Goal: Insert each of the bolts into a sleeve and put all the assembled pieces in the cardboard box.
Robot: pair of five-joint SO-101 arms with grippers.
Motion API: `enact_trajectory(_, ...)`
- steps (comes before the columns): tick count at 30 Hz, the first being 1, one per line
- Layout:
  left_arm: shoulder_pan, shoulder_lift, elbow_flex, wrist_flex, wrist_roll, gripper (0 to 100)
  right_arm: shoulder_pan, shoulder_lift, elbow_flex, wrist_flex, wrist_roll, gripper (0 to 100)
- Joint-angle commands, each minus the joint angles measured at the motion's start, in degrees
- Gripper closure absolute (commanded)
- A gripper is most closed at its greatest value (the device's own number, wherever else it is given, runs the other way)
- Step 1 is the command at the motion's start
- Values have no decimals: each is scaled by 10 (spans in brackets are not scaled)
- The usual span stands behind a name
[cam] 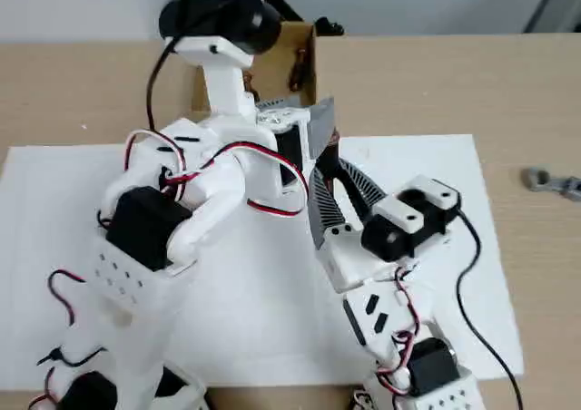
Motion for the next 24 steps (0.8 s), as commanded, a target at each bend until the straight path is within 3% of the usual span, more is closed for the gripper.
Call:
enact_trajectory(1, -1, -6, -26, 0, 0, 874, 2, -5, -34, -10, 2, 995)
enact_trajectory(6, -39, -7, -38, 2, -52, 893, 2, -4, -44, -16, 2, 995)
enact_trajectory(10, -106, -7, -70, 20, -127, 988, 5, -3, -77, -16, 4, 995)
enact_trajectory(13, -156, -7, -69, 45, -153, 994, 27, 19, -95, -22, 4, 995)
enact_trajectory(19, -232, -7, -66, 143, -158, 993, 51, 136, -141, -92, 4, 995)
enact_trajectory(24, -288, -7, -49, 177, -209, 993, 52, 274, -193, -162, 4, 995)
